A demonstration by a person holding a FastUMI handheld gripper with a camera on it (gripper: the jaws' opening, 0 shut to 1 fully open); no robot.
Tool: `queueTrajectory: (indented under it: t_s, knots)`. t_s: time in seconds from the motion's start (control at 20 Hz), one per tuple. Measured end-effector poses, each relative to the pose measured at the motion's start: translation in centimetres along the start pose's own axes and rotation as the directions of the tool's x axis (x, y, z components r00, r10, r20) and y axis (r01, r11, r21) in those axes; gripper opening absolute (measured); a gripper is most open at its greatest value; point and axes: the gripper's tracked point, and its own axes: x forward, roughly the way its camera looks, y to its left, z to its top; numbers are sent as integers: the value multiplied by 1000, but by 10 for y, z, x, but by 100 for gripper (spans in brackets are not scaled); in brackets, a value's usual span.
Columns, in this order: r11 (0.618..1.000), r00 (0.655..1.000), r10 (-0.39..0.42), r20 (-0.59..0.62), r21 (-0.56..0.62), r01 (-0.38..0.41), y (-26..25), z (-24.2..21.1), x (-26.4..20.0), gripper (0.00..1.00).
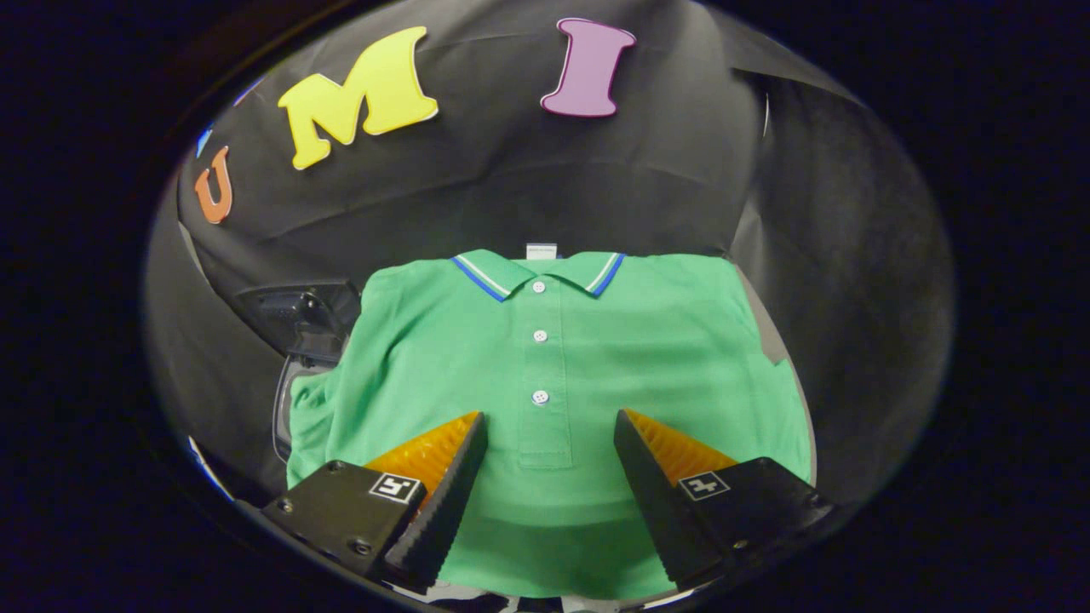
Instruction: Put the clothes into the washing machine and then close the washing machine lid.
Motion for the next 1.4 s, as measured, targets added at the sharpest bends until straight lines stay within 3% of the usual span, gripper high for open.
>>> queueTrajectory:
  t_s: [0.25,0.45,0.65,0.75,0.8,0.85,1.15,1.4]
  knots:
    - [999,999,-31,-32,-4,31,0,-1,-1,95]
    - [999,998,-32,-57,-9,32,2,-1,-2,89]
    - [999,998,-39,-39,14,40,5,1,-1,43]
    - [999,999,-23,-24,40,24,12,3,0,29]
    - [998,1000,-22,-15,59,23,10,1,1,13]
    - [997,1000,-21,-5,71,21,10,5,-4,10]
    - [984,990,44,135,163,-66,23,12,-35,5]
    - [968,939,113,326,176,-177,51,45,-100,5]
